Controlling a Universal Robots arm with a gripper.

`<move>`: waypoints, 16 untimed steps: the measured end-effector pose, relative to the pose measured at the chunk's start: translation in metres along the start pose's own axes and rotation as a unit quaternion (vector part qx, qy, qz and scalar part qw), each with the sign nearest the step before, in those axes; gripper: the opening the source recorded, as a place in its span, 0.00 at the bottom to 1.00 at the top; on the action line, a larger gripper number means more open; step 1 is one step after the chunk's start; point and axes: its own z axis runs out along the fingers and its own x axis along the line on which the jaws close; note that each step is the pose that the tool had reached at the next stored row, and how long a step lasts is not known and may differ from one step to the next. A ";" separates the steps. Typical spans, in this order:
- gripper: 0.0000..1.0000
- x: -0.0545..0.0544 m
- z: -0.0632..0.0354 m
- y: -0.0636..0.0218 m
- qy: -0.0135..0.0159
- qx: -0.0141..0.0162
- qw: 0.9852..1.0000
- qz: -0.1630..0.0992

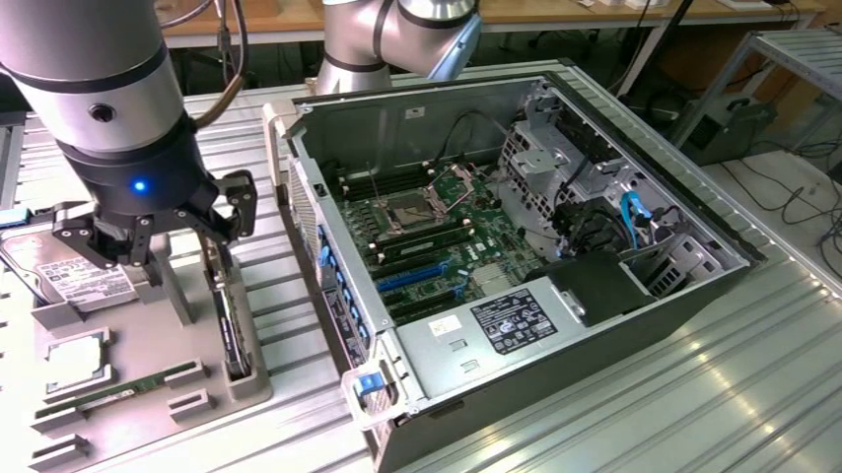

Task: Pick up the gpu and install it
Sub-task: 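Pick up the gpu and move the gpu toward the slot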

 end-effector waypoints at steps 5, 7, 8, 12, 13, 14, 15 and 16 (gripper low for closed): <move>0.66 0.000 0.0034 -0.0002 0.000 0.000 1.000 0.000; 0.66 0.000 0.0049 -0.0003 0.000 0.000 1.000 0.000; 0.66 0.000 0.0054 -0.0003 0.000 -0.001 1.000 0.000; 0.66 0.000 0.0080 -0.0005 0.000 -0.001 1.000 0.000; 0.66 0.000 0.0085 -0.0005 0.000 -0.001 1.000 0.000; 0.66 0.000 0.0092 -0.0006 0.000 -0.001 1.000 0.000; 0.66 0.000 0.0098 -0.0006 0.000 -0.001 1.000 0.000; 0.66 0.000 0.0105 -0.0007 0.000 -0.001 1.000 0.000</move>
